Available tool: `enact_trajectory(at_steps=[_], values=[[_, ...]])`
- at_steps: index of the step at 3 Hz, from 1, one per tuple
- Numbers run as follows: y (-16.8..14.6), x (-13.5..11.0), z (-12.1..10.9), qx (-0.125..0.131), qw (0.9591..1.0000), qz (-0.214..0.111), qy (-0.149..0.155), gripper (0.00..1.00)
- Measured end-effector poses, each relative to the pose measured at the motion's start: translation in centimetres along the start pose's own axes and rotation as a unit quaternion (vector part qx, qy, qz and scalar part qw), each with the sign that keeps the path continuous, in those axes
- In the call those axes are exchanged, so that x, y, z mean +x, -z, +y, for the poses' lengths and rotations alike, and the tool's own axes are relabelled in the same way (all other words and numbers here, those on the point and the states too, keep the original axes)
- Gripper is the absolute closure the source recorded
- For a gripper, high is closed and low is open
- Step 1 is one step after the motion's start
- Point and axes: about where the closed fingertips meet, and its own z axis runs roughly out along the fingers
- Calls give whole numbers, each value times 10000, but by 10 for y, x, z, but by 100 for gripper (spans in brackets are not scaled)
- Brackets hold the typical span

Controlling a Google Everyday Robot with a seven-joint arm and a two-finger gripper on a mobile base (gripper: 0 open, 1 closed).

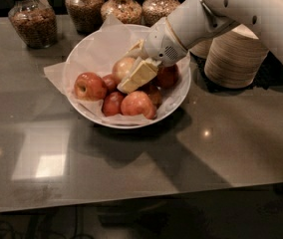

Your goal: Pick apple from white bowl

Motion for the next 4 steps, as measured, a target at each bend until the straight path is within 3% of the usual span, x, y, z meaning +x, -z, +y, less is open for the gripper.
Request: enact_trajectory(at_steps=[1,2,4], values=[[17,-11,6,72,9983,-548,163,100],[49,-26,14,210,9883,-1466,367,100],[91,-35,21,247,9607,-2734,420,100]])
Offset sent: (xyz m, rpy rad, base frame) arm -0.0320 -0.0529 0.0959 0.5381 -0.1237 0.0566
